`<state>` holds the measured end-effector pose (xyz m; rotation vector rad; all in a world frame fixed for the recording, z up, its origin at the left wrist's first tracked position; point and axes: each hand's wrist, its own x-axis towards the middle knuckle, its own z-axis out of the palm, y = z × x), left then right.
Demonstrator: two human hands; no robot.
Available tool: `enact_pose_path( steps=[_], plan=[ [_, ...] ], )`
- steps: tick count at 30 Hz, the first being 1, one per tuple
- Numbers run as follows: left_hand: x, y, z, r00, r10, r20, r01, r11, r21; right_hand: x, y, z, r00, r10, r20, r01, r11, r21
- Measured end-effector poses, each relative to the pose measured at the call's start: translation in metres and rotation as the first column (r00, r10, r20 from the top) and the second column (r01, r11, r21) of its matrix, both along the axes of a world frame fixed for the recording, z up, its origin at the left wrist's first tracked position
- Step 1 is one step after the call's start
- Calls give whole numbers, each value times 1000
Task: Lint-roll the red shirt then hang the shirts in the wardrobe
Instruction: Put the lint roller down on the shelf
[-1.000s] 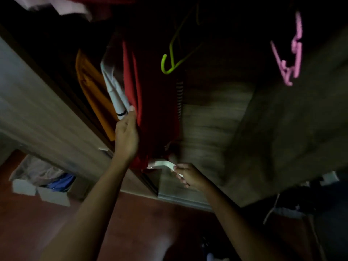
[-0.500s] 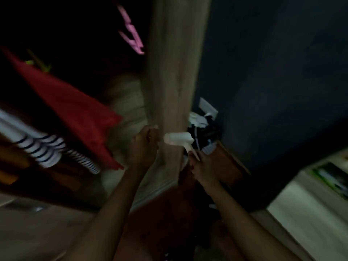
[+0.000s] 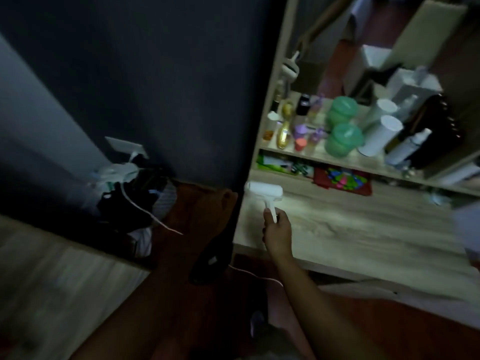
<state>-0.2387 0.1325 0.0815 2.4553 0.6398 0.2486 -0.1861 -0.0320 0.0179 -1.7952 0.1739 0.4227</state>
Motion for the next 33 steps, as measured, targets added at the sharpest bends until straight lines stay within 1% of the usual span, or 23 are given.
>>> enact_pose_path(
  steps=[2,4,6,8,11,14,16,19,23,28,33],
  plan=[
    [40,-28,-18,999,-40,2,40,998,-40,26,-23,-15,997,-77,-21,76,996,-54],
    [75,-51,-46,996,-79,-28,74,986,-151,50,-44,-28,992,-125,-26,122,988,-97],
    [105,-67,-79,989,-125,-82,109,979,-172,72,-61,-41,986,-163,-13,161,981,-111],
    [128,-77,-107,977,-164,-139,146,981,-130,90,-73,-55,982,-189,-30,183,973,-139],
    [153,-83,-145,957,-226,-181,230,973,-2,108,-82,-76,974,-214,-74,199,965,-173],
    [174,-80,-165,931,-251,-265,263,965,9,122,-85,-92,975,-216,-53,201,956,-213],
    [181,-80,-176,909,-264,-322,294,955,47,130,-82,-94,973,-228,-32,218,955,-201],
    [182,-80,-187,876,-276,-395,323,945,56,141,-79,-96,980,-199,0,196,963,-184],
    [174,-81,-194,875,-289,-388,337,940,60,145,-77,-109,991,-111,77,128,956,-265],
    [171,-83,-198,876,-287,-388,328,944,40,143,-81,-118,998,-40,37,50,942,-332],
    [171,-82,-200,865,-291,-409,342,938,57,141,-83,-121,997,-2,71,28,930,-368]
  ],
)
